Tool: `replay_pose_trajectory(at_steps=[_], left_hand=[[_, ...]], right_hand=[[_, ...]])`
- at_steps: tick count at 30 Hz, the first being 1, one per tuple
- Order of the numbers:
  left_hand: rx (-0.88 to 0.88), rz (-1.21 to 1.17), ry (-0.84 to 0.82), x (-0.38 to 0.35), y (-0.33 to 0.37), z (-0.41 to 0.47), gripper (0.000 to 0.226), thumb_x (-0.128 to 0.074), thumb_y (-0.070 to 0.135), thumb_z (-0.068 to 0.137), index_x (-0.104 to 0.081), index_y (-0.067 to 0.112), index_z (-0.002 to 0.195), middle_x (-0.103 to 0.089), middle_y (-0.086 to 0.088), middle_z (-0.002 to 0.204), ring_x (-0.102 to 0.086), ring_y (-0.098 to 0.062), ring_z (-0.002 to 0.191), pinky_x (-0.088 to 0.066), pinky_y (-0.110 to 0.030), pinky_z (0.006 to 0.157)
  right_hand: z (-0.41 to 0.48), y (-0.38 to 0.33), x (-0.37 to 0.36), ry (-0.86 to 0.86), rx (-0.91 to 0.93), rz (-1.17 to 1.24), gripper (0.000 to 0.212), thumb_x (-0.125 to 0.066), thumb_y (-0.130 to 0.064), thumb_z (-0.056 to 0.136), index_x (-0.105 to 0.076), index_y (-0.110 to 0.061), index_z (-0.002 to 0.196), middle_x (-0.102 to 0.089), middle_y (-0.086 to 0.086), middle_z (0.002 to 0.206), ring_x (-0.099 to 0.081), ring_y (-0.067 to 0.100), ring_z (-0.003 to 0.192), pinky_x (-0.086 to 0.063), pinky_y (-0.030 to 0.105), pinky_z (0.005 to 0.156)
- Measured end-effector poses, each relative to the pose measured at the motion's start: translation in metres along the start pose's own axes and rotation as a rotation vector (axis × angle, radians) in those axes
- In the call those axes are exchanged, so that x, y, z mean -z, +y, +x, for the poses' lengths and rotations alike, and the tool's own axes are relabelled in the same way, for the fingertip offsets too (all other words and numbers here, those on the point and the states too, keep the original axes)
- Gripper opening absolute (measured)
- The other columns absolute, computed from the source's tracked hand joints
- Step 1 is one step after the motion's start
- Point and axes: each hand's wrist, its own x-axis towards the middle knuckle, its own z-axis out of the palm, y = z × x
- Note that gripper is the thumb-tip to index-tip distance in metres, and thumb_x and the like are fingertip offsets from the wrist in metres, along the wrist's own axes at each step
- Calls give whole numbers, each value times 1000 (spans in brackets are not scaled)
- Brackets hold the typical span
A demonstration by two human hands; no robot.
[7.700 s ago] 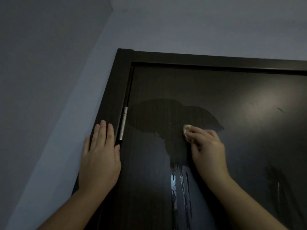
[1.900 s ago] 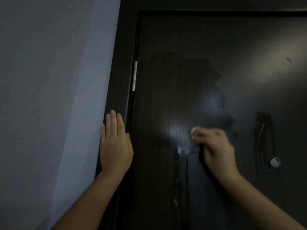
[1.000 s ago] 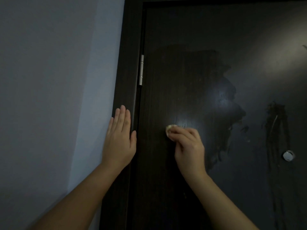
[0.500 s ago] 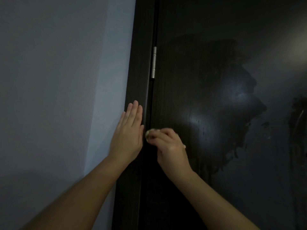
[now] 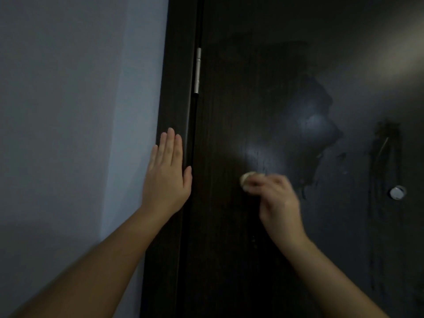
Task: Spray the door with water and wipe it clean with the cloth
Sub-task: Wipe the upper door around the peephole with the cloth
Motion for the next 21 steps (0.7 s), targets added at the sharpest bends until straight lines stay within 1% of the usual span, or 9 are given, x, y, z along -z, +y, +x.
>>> replay_pose_trajectory(at_steps=[2,3,6,7,10,12,14,18,21], left_hand=[[28,-6,1,-3,4,-3,69,-31,32,94,0,9,152,4,-10,160,6,-20,148,-3,-41,121],[46,-12,3,-5,5,-6,70,-31,31,94,0,9,152,5,-10,160,7,-20,148,-3,-41,121],[64,-21,9,-8,9,-16,69,-30,31,93,0,9,152,5,-10,160,7,-19,148,-1,-41,121],[56,-22,12,-9,9,-19,68,-28,31,93,-1,9,152,5,-10,160,7,-20,148,-1,-40,121],[44,-32,32,-10,8,-23,67,-26,31,93,-5,9,153,2,-10,160,4,-21,148,-3,-42,121],[53,-38,35,-10,10,-24,66,-27,29,93,-6,8,153,0,-10,160,3,-21,148,-5,-44,121],[67,-37,38,-10,11,-23,66,-28,28,93,-7,8,152,0,-10,161,3,-21,148,-5,-43,120],[85,-24,31,-10,12,-24,67,-30,26,93,-6,8,152,2,-10,161,5,-20,148,-2,-42,120],[105,-30,35,-10,16,-19,68,-29,27,92,-3,8,152,3,-10,160,5,-20,148,-2,-42,120]], right_hand=[[3,6,10,101,-162,-6,31,-45,-8,80,-74,-9,90,-70,-1,104,-45,2,98,-36,8,91],[-4,2,9,100,-196,-13,31,-45,-9,80,-74,-10,91,-69,-2,105,-44,1,100,-37,8,91],[-48,1,10,-50,-27,-35,36,-44,-6,79,-74,-15,98,-66,-8,112,-47,7,104,-43,23,90],[-53,9,19,-63,11,-42,37,-44,-4,78,-74,-14,98,-66,-8,112,-48,9,103,-43,24,90],[-23,44,44,132,-109,-150,36,-43,0,76,-74,-9,91,-69,1,105,-51,16,98,-37,14,90],[9,59,52,265,-243,-190,32,-49,8,75,-74,-6,88,-68,-1,104,-53,21,94,-37,13,86],[18,60,50,273,-265,-194,31,-54,13,73,-74,-5,88,-67,-3,106,-54,23,95,-38,13,86],[-2,70,64,183,-126,-237,27,-50,4,79,-73,-5,91,-70,5,109,-56,27,96,-41,22,85],[35,88,74,362,-350,-245,30,-53,11,77,-74,-6,91,-71,4,108,-57,30,97,-38,19,86]])
